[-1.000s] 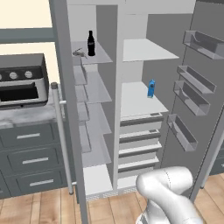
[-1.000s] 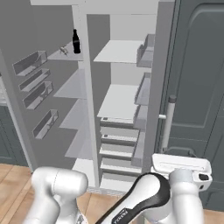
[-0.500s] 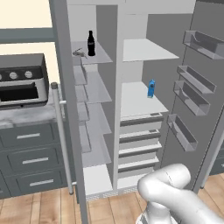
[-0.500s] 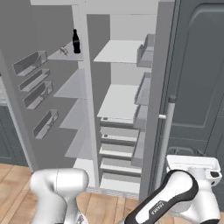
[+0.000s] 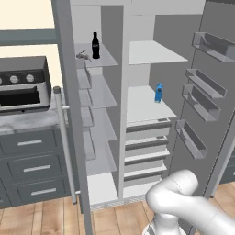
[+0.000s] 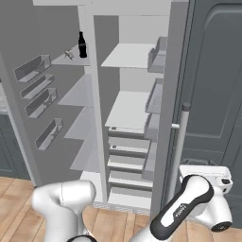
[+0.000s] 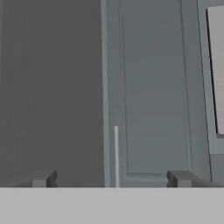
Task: There's a fish in the fridge that needs to be moved to the freezer for freezing. Pick up the fish from the fridge, place it on any shelf in the freezer, and close the fridge and freezer doors when done.
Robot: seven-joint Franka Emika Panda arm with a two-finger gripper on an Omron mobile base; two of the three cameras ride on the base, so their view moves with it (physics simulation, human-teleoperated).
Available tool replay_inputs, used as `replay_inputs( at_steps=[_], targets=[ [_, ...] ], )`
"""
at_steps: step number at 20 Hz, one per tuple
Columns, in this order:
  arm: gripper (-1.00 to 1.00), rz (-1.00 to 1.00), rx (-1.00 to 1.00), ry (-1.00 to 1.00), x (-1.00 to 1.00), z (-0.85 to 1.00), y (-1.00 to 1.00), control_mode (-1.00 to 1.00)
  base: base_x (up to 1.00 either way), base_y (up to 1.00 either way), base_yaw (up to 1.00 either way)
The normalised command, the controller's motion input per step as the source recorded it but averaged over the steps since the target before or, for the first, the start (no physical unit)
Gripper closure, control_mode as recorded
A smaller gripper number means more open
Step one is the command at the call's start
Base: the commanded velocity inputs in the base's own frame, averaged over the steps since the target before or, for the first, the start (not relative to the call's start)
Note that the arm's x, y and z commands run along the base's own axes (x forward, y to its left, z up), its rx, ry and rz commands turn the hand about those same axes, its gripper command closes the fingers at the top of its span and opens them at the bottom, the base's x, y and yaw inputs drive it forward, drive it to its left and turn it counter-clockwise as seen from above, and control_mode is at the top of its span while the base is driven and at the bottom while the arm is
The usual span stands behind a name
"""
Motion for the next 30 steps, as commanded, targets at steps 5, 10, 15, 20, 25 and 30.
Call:
replay_inputs(
  at_steps=[5,10,15,20,25,30],
  targets=[
    [-1.0,0.0,0.0,0.01,0.46,-0.55,0.5,-1.0,0.0,0.0,0.0],
    [-1.0,0.0,-0.03,0.0,0.25,-0.36,0.93,-1.0,0.0,0.0,0.0],
    [-1.0,0.0,-0.08,0.0,0.63,-0.37,1.0,-1.0,0.0,0.0,0.0],
    [-1.0,0.0,-0.15,0.0,0.5,-0.24,1.0,-1.0,0.0,0.0,0.0],
    [-1.0,-0.08,-0.1,0.05,0.17,-0.22,1.0,-1.0,0.0,0.0,0.0],
    [-1.0,-0.14,-0.02,0.05,0.0,-0.25,1.0,-1.0,0.0,0.0,0.0]
  ],
)
